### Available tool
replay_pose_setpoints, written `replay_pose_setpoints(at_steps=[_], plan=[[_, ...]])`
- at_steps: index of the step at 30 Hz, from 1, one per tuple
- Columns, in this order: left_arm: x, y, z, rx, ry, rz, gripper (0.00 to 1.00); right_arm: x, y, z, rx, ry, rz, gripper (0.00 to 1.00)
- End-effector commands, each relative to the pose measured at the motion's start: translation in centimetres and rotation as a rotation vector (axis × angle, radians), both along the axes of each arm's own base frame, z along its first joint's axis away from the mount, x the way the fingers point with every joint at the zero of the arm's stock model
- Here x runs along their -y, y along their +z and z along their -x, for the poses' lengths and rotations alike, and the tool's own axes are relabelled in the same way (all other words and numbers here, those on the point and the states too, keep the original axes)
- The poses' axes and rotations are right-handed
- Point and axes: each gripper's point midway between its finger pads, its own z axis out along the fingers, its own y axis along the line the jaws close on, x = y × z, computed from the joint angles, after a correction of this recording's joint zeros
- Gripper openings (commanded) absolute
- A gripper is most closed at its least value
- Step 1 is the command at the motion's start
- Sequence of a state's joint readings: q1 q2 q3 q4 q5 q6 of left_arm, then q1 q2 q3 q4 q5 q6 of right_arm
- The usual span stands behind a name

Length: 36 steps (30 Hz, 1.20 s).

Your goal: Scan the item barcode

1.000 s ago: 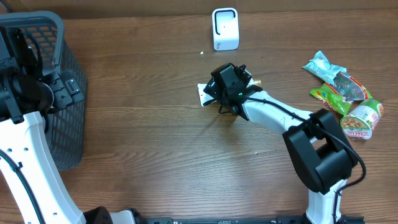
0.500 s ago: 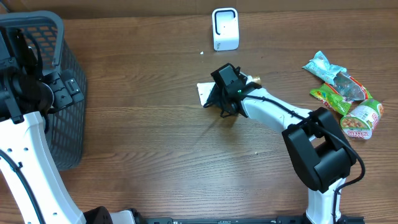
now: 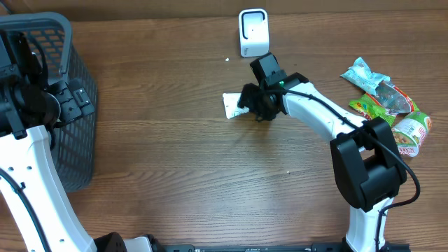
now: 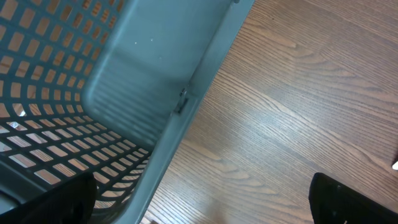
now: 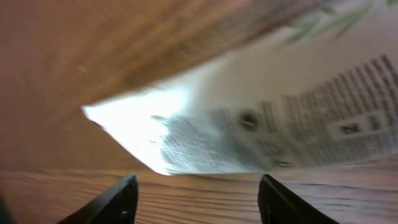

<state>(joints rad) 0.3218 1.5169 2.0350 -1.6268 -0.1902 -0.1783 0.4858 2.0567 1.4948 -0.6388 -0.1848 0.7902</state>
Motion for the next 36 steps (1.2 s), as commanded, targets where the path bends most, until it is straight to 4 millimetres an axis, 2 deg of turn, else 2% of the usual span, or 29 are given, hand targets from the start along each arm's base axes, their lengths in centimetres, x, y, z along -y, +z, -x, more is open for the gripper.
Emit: replay_pose_setpoints(at_steps=[1,3,4,8,13,18,23,28,36], plan=[[-0.1,0.0,0.0,-0.003,-0.013,-0.003,1.0,-0.2,1.3,-1.8,0.058,-0.163,0.037,0.79],[-0.1,0.0,0.0,-0.002,-0.013,-0.003,1.0,0.3,1.5,-2.7,0.116,-0.253,0.087,0.92],[-0.1,0.0,0.0,-0.002,-0.013,-0.003,1.0,0.7,1.5,-3.0,0.139,-0.298,0.114,0.94],[-0.1,0.0,0.0,-0.002,-0.013,-0.003,1.0,1.7,0.3,-3.6,0.206,-0.424,0.213,0.95],[-0.1,0.0,0.0,-0.003,-0.013,-0.004,1.0,1.4,-2.6,-3.3,0.169,-0.472,0.225,0.96],[-0.1,0.0,0.0,-0.002,-0.013,-0.003,1.0,1.3,-4.5,-3.9,0.159,-0.482,0.213,0.96],[-0.1,0.0,0.0,-0.003,-0.013,-0.003,1.0,1.7,-5.6,-3.2,0.127,-0.461,0.247,0.91],[-0.1,0.0,0.0,-0.002,-0.013,-0.003,1.0,2.0,-5.9,-2.7,0.129,-0.348,0.313,0.86],[-0.1,0.0,0.0,-0.002,-0.013,-0.003,1.0,3.9,-7.1,0.8,0.004,-0.097,0.457,0.85]])
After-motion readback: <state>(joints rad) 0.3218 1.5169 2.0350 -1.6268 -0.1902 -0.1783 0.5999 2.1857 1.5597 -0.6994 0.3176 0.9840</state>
